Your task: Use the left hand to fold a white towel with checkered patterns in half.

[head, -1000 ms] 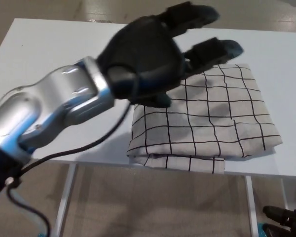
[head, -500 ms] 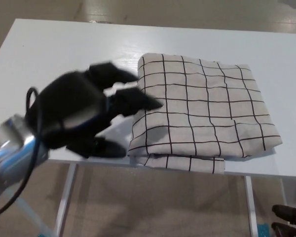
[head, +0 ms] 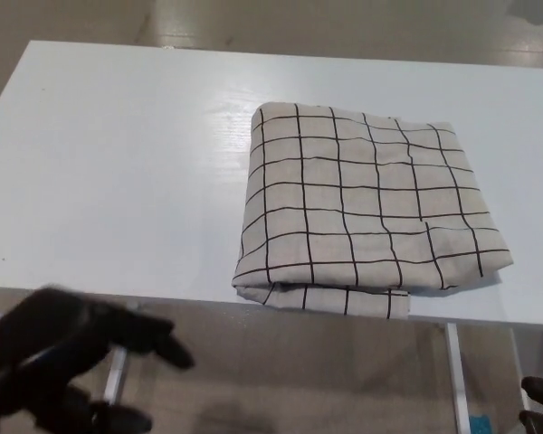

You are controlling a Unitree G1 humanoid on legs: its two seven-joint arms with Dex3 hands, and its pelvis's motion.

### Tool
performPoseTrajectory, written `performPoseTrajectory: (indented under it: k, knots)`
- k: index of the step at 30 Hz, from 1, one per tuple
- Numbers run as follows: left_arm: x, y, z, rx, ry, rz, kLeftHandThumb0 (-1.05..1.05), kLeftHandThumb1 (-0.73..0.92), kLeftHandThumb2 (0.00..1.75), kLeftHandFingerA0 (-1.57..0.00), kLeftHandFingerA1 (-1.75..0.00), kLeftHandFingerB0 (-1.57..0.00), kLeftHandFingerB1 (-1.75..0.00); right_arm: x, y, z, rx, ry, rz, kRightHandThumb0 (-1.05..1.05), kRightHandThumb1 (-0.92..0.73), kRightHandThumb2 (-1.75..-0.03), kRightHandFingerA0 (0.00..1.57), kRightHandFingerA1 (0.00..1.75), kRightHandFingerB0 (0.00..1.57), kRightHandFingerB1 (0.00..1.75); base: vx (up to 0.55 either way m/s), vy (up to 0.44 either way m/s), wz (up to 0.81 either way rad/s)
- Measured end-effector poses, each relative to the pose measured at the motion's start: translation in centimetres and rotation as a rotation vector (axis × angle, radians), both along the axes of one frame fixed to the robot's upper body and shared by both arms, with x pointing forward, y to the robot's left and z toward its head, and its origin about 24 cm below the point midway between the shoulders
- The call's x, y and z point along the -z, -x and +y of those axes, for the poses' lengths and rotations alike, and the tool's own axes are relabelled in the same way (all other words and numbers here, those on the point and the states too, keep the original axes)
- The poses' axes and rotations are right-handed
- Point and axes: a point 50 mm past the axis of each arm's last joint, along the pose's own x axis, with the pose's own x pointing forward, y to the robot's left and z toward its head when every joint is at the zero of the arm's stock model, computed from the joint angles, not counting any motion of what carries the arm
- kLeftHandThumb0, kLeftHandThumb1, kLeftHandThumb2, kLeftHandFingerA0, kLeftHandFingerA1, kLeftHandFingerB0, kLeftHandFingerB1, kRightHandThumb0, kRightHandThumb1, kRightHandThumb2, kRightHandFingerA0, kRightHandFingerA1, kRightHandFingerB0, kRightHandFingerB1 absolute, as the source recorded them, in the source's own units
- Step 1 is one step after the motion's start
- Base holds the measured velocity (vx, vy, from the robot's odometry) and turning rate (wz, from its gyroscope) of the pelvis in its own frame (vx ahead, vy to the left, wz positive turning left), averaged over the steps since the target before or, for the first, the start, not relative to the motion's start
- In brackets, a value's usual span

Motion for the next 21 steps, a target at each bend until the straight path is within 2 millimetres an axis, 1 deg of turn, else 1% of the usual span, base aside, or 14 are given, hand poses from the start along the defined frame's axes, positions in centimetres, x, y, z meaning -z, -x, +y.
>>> performPoseTrajectory:
  k: [3, 5, 6, 7, 8, 10, 11, 12, 14, 15, 18, 19, 20, 21]
  knots:
    - [0.7, 0.7, 0.6, -0.022, 0.012, 0.053, -0.61, 0.51, 0.56, -0.87, -0.52, -0.77, -0.46, 0.1, 0.2, -0.1, 0.006, 0.001, 0.006, -0.25, -0.63, -0.59, 0.55, 0.63, 0.73, 0.57, 0.00, 0.000, 0.00]
    - [1.8, 1.7, 1.8, -0.066, 0.036, 0.145, -0.65, 0.51, 0.57, -0.86, -0.49, -0.73, -0.43, 0.2, 0.6, -0.4, 0.017, 0.003, 0.015, -0.25, -0.63, -0.59, 0.55, 0.63, 0.73, 0.58, 0.00, 0.000, 0.00]
    - [2.2, 2.0, 2.1, -0.079, 0.043, 0.173, -0.67, 0.43, 0.83, -0.87, -0.64, -0.58, -0.51, 0.2, 0.7, -0.5, 0.021, 0.004, 0.018, -0.24, -0.63, -0.59, 0.55, 0.63, 0.73, 0.58, 0.00, 0.000, 0.00]
    - [2.2, 2.0, 2.1, -0.079, 0.043, 0.173, -0.67, 0.43, 0.83, -0.87, -0.64, -0.58, -0.51, 0.2, 0.7, -0.5, 0.021, 0.004, 0.018, -0.24, -0.63, -0.59, 0.55, 0.63, 0.73, 0.58, 0.00, 0.000, 0.00]
    - [2.2, 2.1, 2.2, -0.081, 0.046, 0.178, -0.71, 0.46, 0.62, -0.75, -0.48, -0.57, -0.41, 0.2, 0.8, -0.5, 0.022, 0.005, 0.019, -0.24, -0.63, -0.59, 0.56, 0.62, 0.73, 0.58, 0.00, 0.000, 0.00]
    - [4.1, 2.9, 3.7, -0.177, 0.111, 0.279, -0.71, 0.46, 0.62, -0.75, -0.48, -0.57, -0.41, 0.3, 1.2, -0.8, 0.039, 0.006, 0.031, -0.24, -0.63, -0.59, 0.56, 0.62, 0.73, 0.58, 0.00, 0.000, 0.00]
    - [5.1, 3.3, 4.5, -0.233, 0.150, 0.322, -0.65, 0.53, 0.57, -0.60, -0.41, -0.51, -0.37, 0.4, 1.4, -0.9, 0.044, 0.005, 0.037, -0.24, -0.63, -0.59, 0.56, 0.62, 0.74, 0.57, 0.00, 0.000, 0.00]
    - [5.7, 3.5, 4.9, -0.265, 0.171, 0.346, -0.65, 0.53, 0.57, -0.60, -0.41, -0.51, -0.37, 0.5, 1.5, -1.0, 0.047, 0.005, 0.042, -0.24, -0.63, -0.59, 0.56, 0.62, 0.74, 0.57, 0.00, 0.000, 0.00]
    - [7.1, 3.9, 5.6, -0.332, 0.216, 0.392, -0.67, 0.54, 0.57, -0.51, -0.39, -0.49, -0.36, 0.5, 1.8, -1.1, 0.052, 0.004, 0.050, -0.24, -0.63, -0.59, 0.56, 0.62, 0.74, 0.57, 0.00, 0.000, 0.00]
    - [7.8, 4.2, 6.0, -0.368, 0.242, 0.415, -0.73, 0.48, 0.85, -0.41, -0.50, -0.34, -0.43, 0.6, 1.9, -1.1, 0.054, 0.004, 0.054, -0.24, -0.63, -0.59, 0.56, 0.62, 0.74, 0.57, 0.00, 0.000, 0.00]
    - [10.0, 4.9, 6.8, -0.476, 0.319, 0.477, -0.70, 0.47, 0.88, -0.46, -0.54, -0.26, -0.42, 0.7, 2.2, -1.1, 0.058, 0.003, 0.063, -0.24, -0.63, -0.59, 0.56, 0.62, 0.74, 0.58, 0.00, 0.000, 0.00]
    - [10.6, 5.1, 7.0, -0.510, 0.344, 0.493, -0.70, 0.47, 0.88, -0.46, -0.54, -0.26, -0.42, 0.8, 2.2, -1.1, 0.059, 0.002, 0.066, -0.24, -0.63, -0.59, 0.56, 0.62, 0.74, 0.58, 0.00, 0.000, 0.00]
    - [10.6, 5.1, 7.0, -0.510, 0.344, 0.493, -0.77, 0.54, 0.65, -0.45, -0.42, -0.38, -0.37, 0.8, 2.2, -1.1, 0.059, 0.002, 0.066, -0.24, -0.63, -0.59, 0.56, 0.61, 0.74, 0.57, 0.00, 0.000, 0.00]
    - [11.9, 5.5, 7.2, -0.578, 0.407, 0.526, -0.77, 0.54, 0.65, -0.45, -0.42, -0.38, -0.37, 0.8, 2.4, -1.1, 0.061, 0.002, 0.072, -0.24, -0.63, -0.59, 0.56, 0.61, 0.74, 0.57, 0.00, 0.000, 0.00]
